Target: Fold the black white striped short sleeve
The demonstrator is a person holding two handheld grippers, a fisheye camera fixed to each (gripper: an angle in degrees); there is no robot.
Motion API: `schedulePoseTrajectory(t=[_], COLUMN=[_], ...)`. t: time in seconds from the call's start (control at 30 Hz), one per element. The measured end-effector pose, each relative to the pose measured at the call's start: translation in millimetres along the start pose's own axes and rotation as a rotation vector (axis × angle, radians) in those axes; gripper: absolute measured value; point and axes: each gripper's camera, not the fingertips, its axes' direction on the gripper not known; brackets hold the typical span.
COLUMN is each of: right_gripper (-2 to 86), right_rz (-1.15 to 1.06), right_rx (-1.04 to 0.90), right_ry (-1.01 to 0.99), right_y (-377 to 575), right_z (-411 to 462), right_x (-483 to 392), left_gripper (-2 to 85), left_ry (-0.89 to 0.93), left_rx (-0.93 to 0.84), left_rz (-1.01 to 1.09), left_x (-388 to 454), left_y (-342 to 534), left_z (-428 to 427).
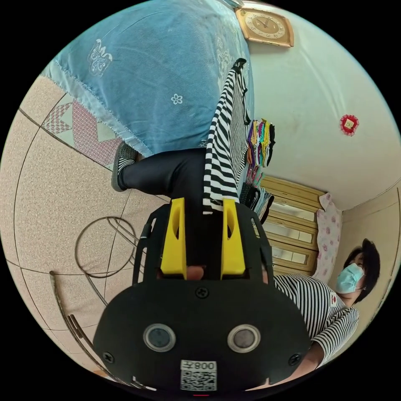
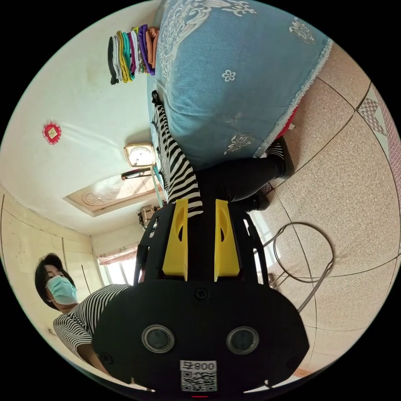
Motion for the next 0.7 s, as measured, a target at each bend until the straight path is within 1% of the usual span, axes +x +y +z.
schedulePoseTrajectory(t=[0.1,0.23,0.33,0.57,0.7], right_gripper=[10.4,10.6,10.9,11.4,11.7], right_rz=[0.017,0.025,0.042,0.077,0.076], right_rx=[0.003,-0.01,-0.004,0.046,0.087], right_ry=[-0.056,-0.066,-0.1,-0.222,-0.347], right_y=[13.1,25.6,34.0,46.1,50.8], right_z=[2.2,7.2,10.4,18.2,23.5], right_x=[12.4,23.1,36.1,69.8,84.8], left_gripper=[9.6,6.6,4.6,3.0,2.8], left_ry=[0.054,0.102,0.107,0.082,0.072], left_rx=[0.027,0.039,0.036,0.051,0.069], left_rz=[-0.011,0.007,0.027,0.012,0.004], left_x=[-5.7,-5.6,-0.8,6.1,11.5], left_y=[13.2,27.5,34.7,50.6,59.9], left_z=[-3.2,-6.8,-6.6,-8.1,-12.7])
